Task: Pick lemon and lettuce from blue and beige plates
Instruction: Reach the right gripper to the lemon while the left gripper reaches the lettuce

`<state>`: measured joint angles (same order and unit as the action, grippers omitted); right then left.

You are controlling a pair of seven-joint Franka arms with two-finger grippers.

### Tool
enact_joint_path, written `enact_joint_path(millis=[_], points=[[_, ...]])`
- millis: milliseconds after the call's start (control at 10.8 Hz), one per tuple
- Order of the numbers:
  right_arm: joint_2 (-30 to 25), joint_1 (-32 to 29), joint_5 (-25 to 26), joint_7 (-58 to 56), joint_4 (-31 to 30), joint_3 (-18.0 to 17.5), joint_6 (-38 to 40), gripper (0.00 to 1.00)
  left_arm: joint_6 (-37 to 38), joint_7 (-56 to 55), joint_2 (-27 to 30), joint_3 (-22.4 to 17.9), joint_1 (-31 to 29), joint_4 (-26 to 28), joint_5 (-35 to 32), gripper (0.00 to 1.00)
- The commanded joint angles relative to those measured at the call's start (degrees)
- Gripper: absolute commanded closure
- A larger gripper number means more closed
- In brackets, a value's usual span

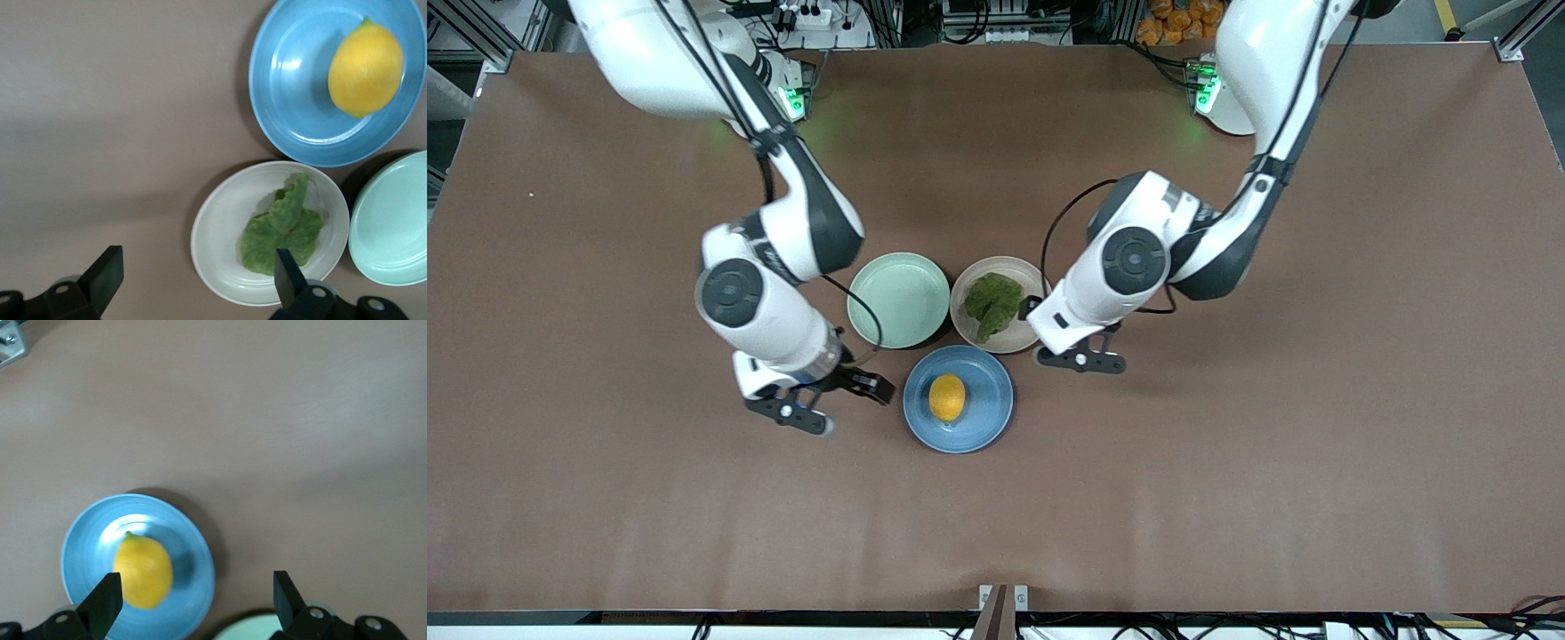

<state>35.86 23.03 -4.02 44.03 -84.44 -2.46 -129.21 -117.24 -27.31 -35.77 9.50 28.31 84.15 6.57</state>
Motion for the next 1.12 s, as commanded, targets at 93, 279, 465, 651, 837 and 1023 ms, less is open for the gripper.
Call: enact_joint_path(millis=[93,279,465,651,837,1023], points=[[5.6,3.0,-0.6,4.7,2.7,0.1,-6.3,0.00,-0.5,-4.1,-3.4,-0.8,4.4,-1.2,0.5,0.00],[7.5,4.4,-0.6,5.0,2.7,0.1,-8.6,0.00,-4.5,-6.2,-5.9,-1.1,6.7,-1.2,0.4,0.00],[9.0,5.4,-0.6,5.0,2.8,0.1,-11.2,0.00,-9.1,-8.1,-8.3,-1.2,8.1,-1.2,0.4,0.00],[10.9,6.5,-0.1,6.6,3.0,0.0,-13.4,0.00,-13.1,-9.6,-10.5,-1.3,8.9,-1.2,0.4,0.00],[12.8,7.3,0.1,7.0,4.5,0.1,-14.0,0.00,-14.6,-9.6,-11.4,-1.3,9.0,-1.2,0.4,0.00],[14.6,7.9,0.2,7.1,5.9,0.1,-14.1,0.00,-15.6,-9.7,-12.2,-1.3,9.9,-1.2,0.4,0.00]])
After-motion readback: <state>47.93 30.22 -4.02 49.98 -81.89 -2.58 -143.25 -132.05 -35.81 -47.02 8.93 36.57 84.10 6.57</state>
